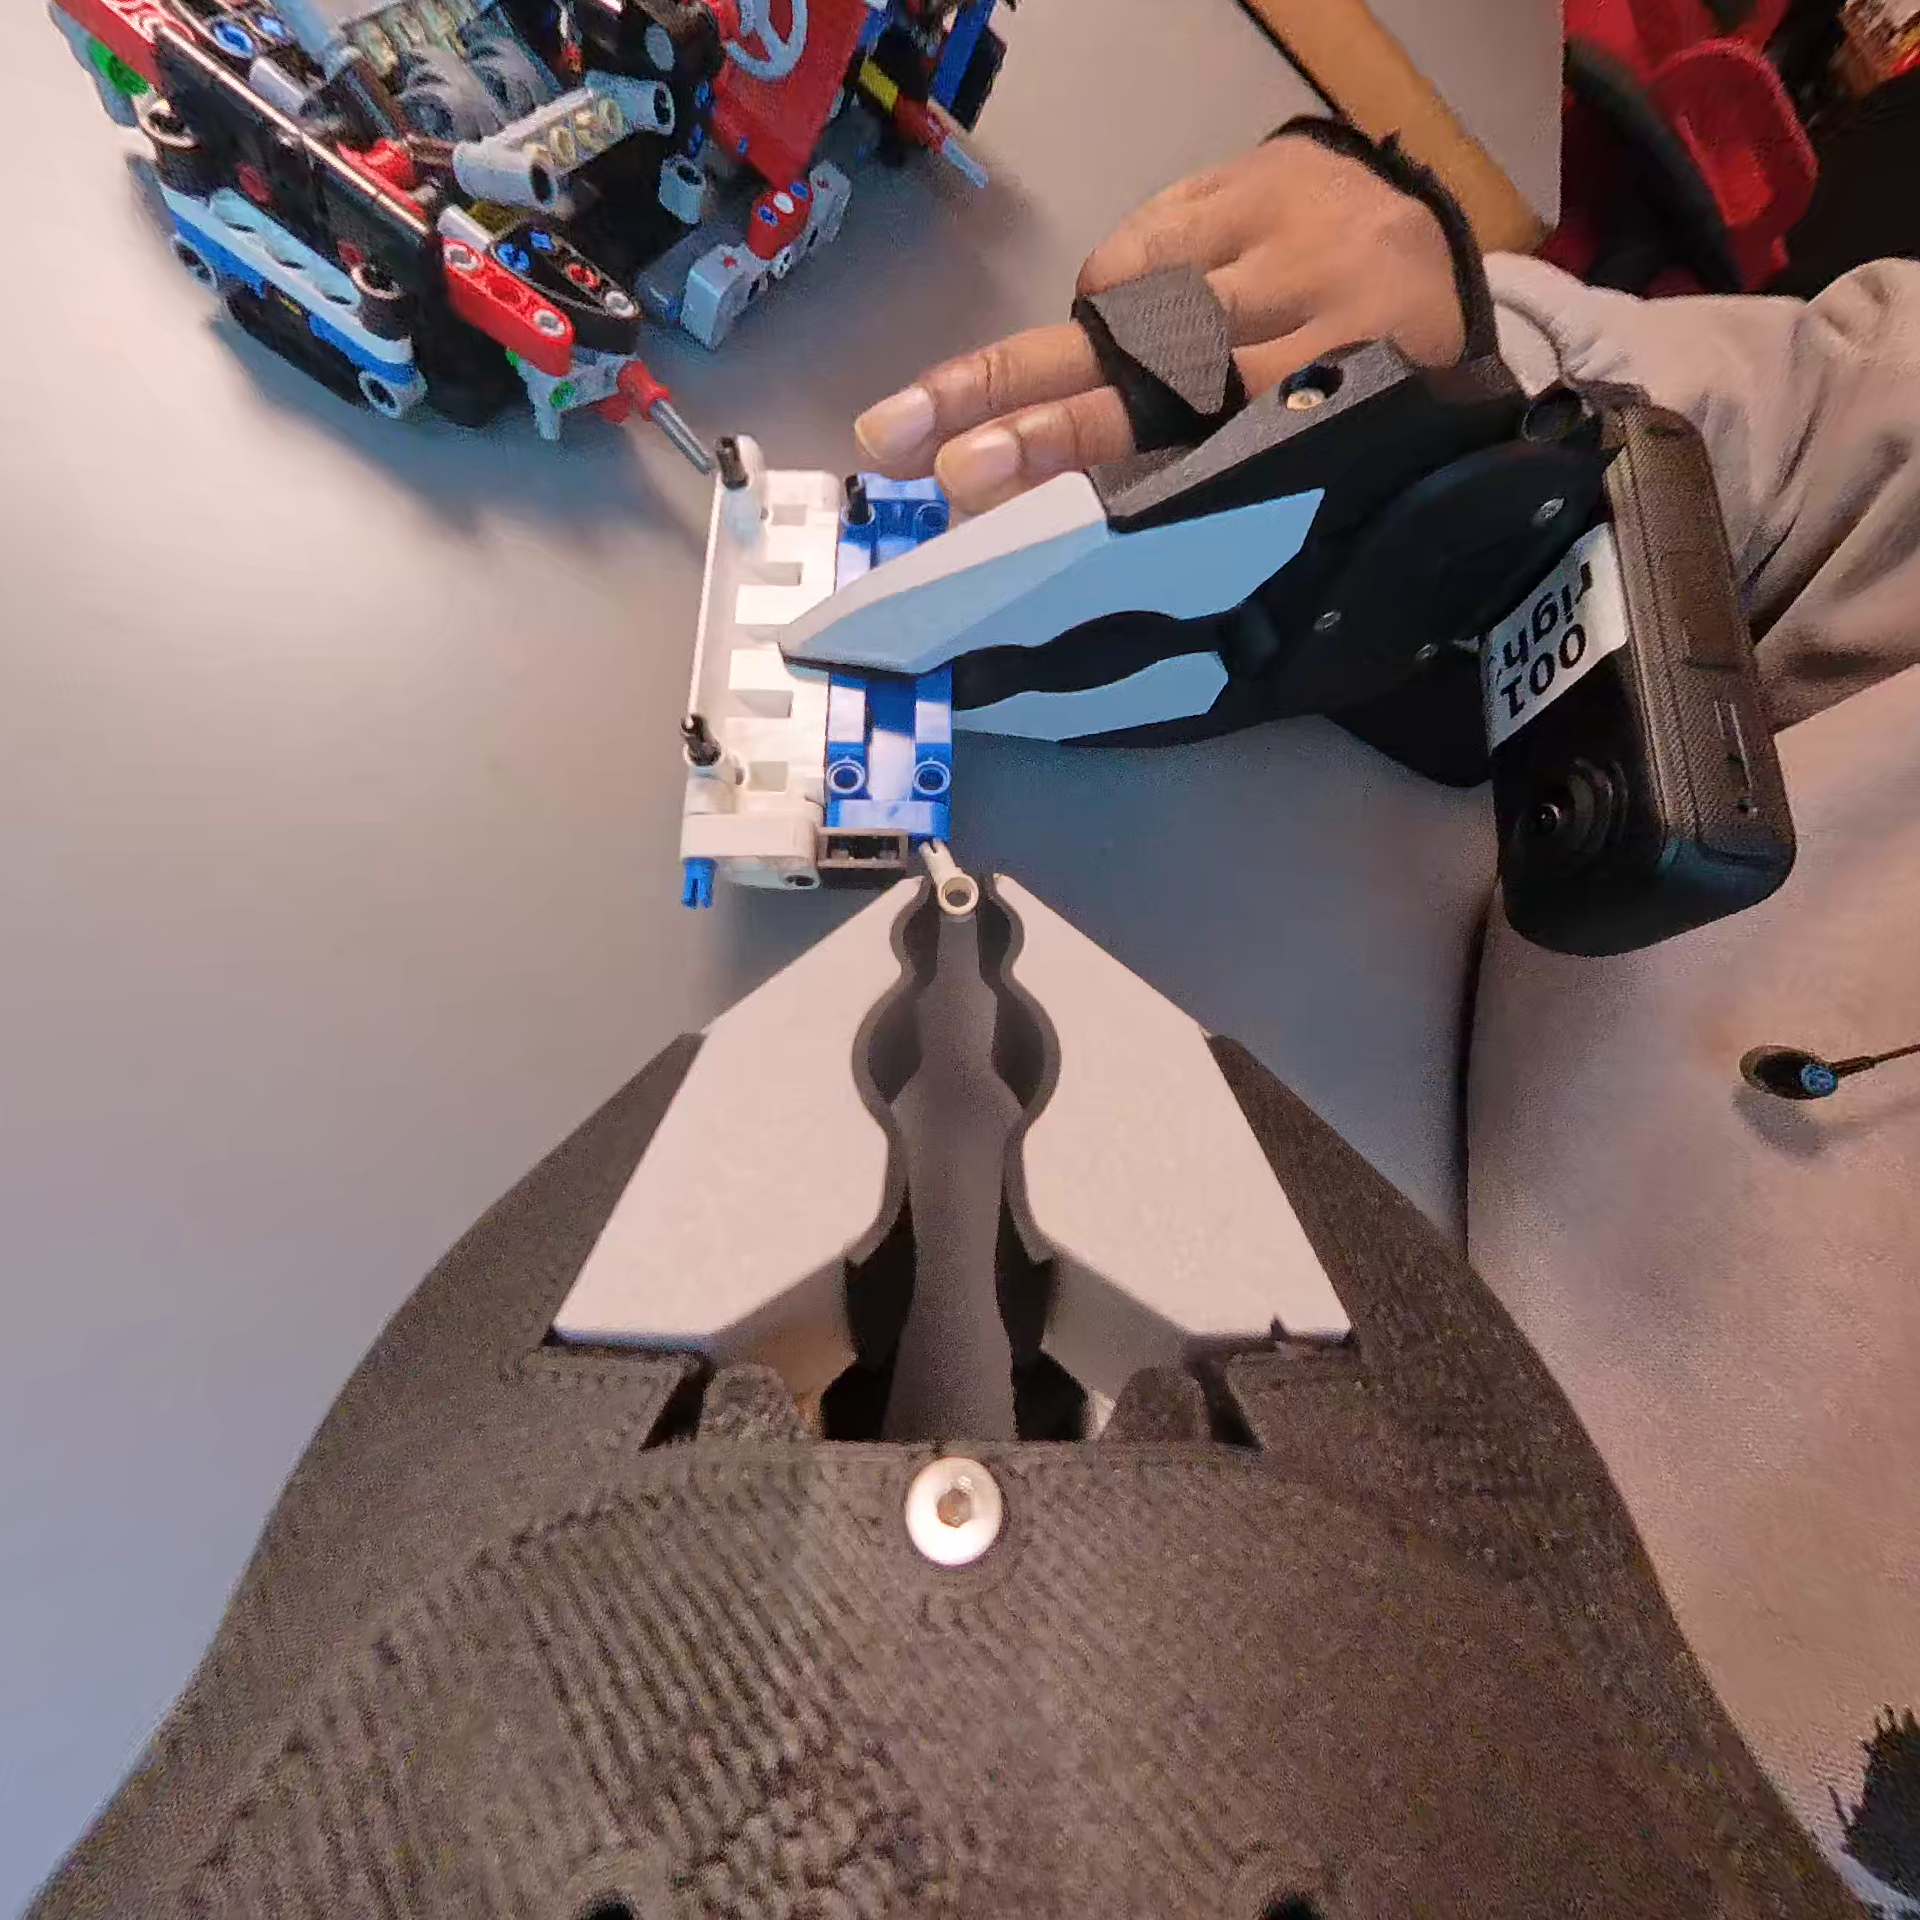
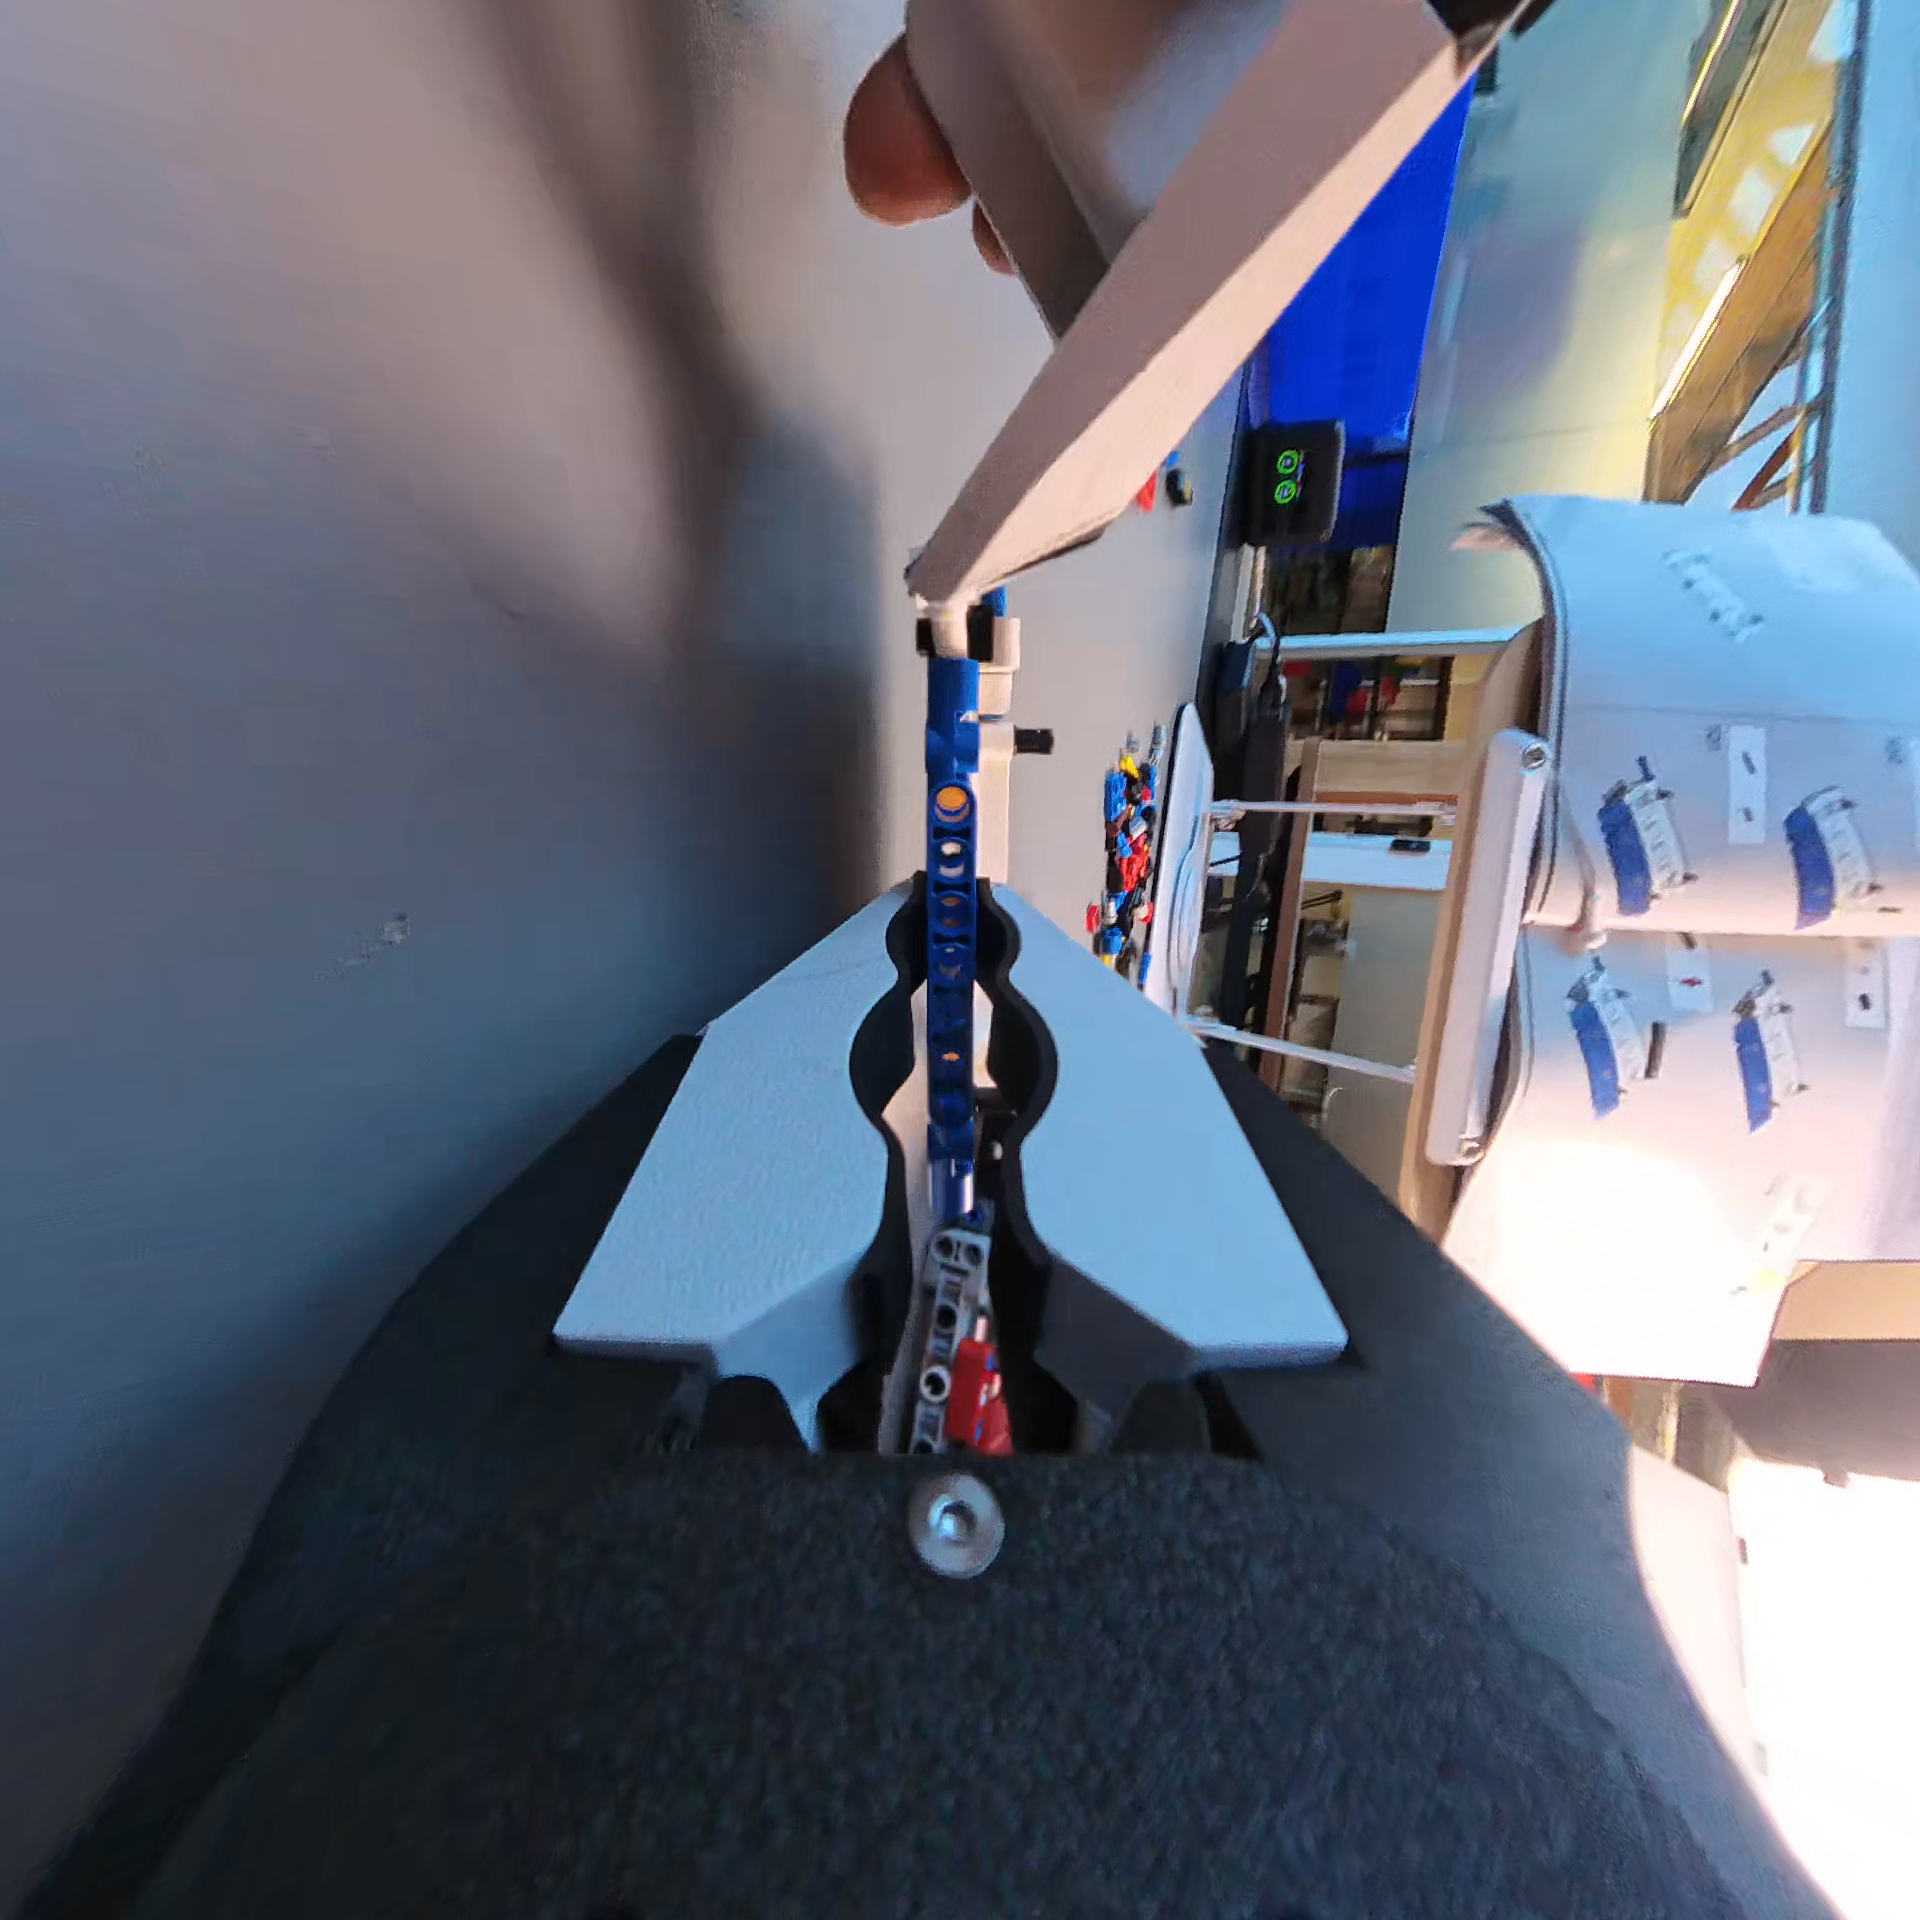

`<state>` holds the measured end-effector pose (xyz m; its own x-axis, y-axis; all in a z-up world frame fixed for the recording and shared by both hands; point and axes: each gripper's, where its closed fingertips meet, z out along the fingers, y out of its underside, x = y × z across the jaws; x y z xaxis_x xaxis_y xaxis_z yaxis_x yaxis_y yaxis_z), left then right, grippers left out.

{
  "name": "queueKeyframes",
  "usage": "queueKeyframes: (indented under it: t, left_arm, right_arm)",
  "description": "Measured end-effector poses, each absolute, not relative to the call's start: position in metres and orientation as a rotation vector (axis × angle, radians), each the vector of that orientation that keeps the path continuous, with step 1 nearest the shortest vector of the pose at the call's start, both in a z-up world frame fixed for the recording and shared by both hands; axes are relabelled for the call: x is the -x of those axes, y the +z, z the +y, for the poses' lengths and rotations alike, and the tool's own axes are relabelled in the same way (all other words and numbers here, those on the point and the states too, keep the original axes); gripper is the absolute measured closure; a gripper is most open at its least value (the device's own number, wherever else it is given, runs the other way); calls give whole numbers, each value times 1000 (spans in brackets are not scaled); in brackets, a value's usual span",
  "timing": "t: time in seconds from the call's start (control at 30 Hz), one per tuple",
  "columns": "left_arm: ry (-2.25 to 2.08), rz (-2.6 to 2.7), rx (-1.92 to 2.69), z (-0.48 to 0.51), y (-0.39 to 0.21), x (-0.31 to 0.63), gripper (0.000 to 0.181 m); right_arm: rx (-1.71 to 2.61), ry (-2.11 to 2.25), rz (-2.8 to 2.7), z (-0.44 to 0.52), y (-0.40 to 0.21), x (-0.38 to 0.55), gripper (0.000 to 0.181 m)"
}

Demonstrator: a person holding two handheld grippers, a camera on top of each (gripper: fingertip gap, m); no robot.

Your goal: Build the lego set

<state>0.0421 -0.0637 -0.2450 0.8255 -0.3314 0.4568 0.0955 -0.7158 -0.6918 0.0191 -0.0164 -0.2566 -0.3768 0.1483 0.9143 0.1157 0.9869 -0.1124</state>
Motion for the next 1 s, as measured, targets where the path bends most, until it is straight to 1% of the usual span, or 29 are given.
queueKeyframes:
  t: [0.17, 0.4, 0.5, 0.63, 0.87, 1.0]
  left_arm:
    - [-696, 195, 2256, -65, -246, -36, 176]
    - [-377, 482, 2312, -72, -258, -35, 176]
    - [-328, 522, 2317, -73, -258, -35, 176]
    - [-387, 498, 2271, -74, -250, -34, 176]
    - [-617, 504, 2200, -88, -232, -43, 176]
    - [-623, 446, 2211, -91, -224, -36, 176]
  right_arm:
    - [117, 71, -1925, -20, -252, -20, 176]
    - [83, 111, -1966, -26, -259, -23, 176]
    - [74, 131, -1965, -28, -258, -24, 176]
    - [103, 207, -1952, -30, -252, -24, 176]
    - [128, 494, -2000, -47, -245, -36, 177]
    - [176, 643, -2038, -59, -242, -42, 177]
